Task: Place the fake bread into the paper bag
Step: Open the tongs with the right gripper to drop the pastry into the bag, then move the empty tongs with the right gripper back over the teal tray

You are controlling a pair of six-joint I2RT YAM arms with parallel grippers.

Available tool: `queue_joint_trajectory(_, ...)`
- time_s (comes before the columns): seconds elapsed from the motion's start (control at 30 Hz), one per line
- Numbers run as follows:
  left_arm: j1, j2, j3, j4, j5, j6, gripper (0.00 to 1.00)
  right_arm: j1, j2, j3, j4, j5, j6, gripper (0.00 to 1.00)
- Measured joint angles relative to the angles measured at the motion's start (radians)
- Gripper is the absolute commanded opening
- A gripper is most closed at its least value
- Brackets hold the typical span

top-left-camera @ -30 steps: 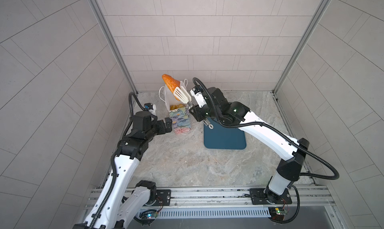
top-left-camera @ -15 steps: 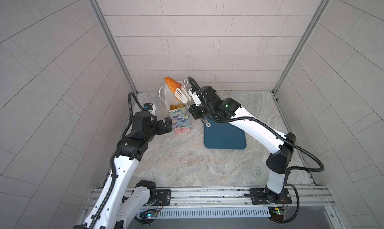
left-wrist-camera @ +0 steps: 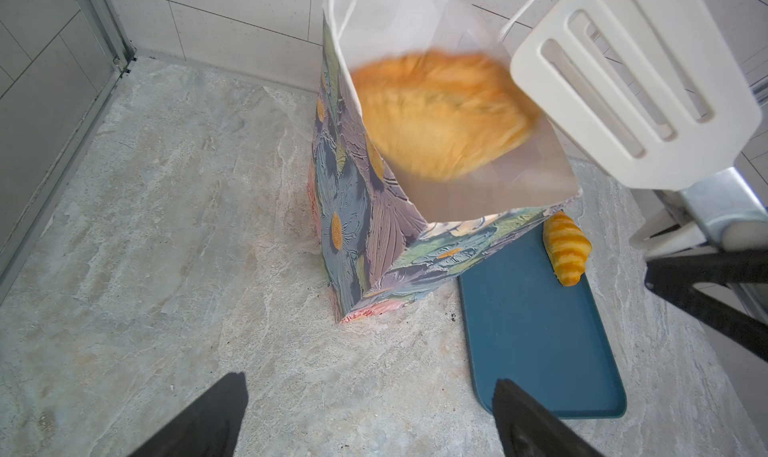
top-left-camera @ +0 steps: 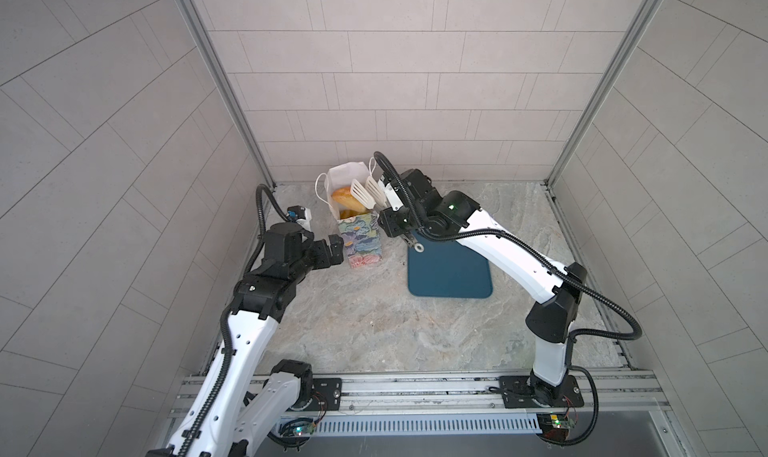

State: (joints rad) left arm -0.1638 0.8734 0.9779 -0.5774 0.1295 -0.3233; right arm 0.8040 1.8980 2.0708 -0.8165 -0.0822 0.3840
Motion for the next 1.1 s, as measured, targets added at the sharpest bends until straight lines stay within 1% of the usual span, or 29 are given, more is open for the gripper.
queue_joint_trajectory(0.43, 0.000, -0.008, 0.000, -0.004, -0.003, 0.000, 1.00, 0.000, -0.010, 0.001, -0.018, 0.001, -0.034, 0.50)
queue_joint_trajectory(0.67, 0.000, -0.016, 0.000, -0.004, -0.006, 0.000, 1.00, 0.000, -0.080, -0.003, -0.043, 0.023, -0.093, 0.51)
queue_joint_trajectory(0.8, 0.000, -0.015, 0.000, -0.004, -0.006, 0.000, 1.00, 0.000, -0.168, -0.066, -0.045, 0.079, -0.122, 0.51)
queue_joint_trajectory(0.97, -0.007, -0.015, 0.000, -0.004, -0.007, -0.001, 1.00, -0.003, -0.295, -0.214, -0.022, 0.174, -0.157, 0.53)
queue_joint_trajectory(1.1, -0.019, -0.015, 0.000, -0.003, -0.010, -0.002, 1.00, -0.024, -0.346, -0.281, -0.027, 0.249, -0.174, 0.53)
